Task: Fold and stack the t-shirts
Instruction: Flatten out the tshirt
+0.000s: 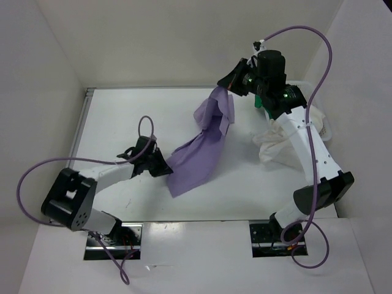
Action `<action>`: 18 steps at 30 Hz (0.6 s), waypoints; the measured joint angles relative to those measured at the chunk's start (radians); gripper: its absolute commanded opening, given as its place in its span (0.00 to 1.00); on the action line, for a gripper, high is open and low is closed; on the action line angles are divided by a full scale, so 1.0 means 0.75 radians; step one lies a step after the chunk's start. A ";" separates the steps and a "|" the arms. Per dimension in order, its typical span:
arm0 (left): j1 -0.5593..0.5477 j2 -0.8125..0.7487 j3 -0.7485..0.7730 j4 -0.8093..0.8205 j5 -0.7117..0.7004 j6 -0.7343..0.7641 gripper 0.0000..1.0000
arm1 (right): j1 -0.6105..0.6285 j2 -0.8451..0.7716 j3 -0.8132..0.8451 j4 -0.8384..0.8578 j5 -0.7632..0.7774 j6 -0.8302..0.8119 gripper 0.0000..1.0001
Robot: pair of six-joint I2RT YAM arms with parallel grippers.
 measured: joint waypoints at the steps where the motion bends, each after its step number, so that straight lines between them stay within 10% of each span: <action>1: 0.038 -0.061 0.025 -0.056 -0.004 0.016 0.00 | -0.005 -0.004 -0.011 -0.002 -0.004 0.001 0.01; 11: 0.716 -0.502 0.429 -0.307 0.220 0.163 0.00 | -0.013 -0.004 0.244 -0.070 -0.108 0.013 0.01; 18: 0.877 -0.443 0.880 -0.453 0.440 0.198 0.00 | -0.021 -0.128 0.585 -0.071 -0.150 0.064 0.01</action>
